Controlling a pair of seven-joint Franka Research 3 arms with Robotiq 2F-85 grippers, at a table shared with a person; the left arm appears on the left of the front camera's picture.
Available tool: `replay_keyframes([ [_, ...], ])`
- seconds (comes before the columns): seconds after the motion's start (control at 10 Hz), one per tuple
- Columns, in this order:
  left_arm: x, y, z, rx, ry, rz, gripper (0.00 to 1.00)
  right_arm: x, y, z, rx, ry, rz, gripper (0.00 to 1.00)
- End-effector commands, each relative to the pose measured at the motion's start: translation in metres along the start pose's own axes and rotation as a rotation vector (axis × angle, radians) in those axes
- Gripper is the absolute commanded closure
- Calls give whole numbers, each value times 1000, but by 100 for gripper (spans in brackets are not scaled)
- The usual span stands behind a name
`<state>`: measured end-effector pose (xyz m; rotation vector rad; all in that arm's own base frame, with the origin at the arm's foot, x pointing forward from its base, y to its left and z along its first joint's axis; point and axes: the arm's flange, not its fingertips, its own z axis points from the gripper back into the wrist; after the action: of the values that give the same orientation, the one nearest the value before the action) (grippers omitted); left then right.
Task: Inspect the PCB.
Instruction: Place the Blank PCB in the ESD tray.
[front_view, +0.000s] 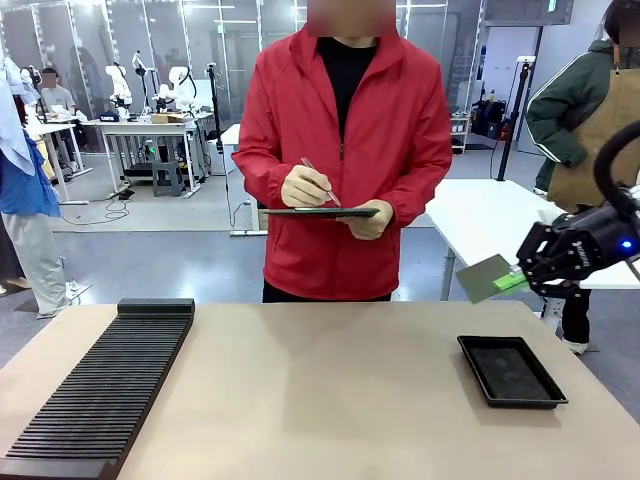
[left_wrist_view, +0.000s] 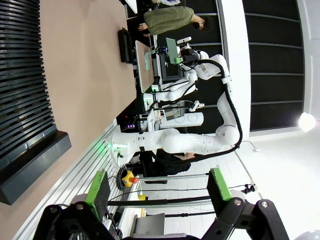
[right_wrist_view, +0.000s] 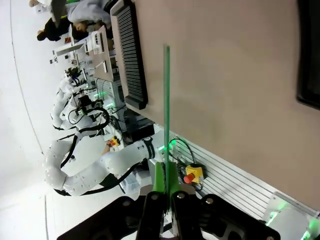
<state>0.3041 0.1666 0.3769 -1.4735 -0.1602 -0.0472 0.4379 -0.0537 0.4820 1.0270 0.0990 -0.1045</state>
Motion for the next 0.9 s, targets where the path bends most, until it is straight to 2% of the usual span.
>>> replay_keyframes([
  [0.0,0,-1,0,2,0,-2,0,6,-12,13,-19,5,54,97],
  [0.3,0,-1,0,2,0,-2,0,7,-19,23,-4,-17,35,97],
  [0.4,0,-1,0,2,0,-2,0,4,-15,23,-8,-30,61,97],
  [0.5,0,-1,0,2,0,-2,0,0,-6,22,39,-52,95,97],
  [0.6,0,-1,0,2,0,-2,0,5,-21,22,-15,-27,20,97],
  [0.8,0,-1,0,2,0,-2,0,5,-21,22,-15,-27,20,97],
])
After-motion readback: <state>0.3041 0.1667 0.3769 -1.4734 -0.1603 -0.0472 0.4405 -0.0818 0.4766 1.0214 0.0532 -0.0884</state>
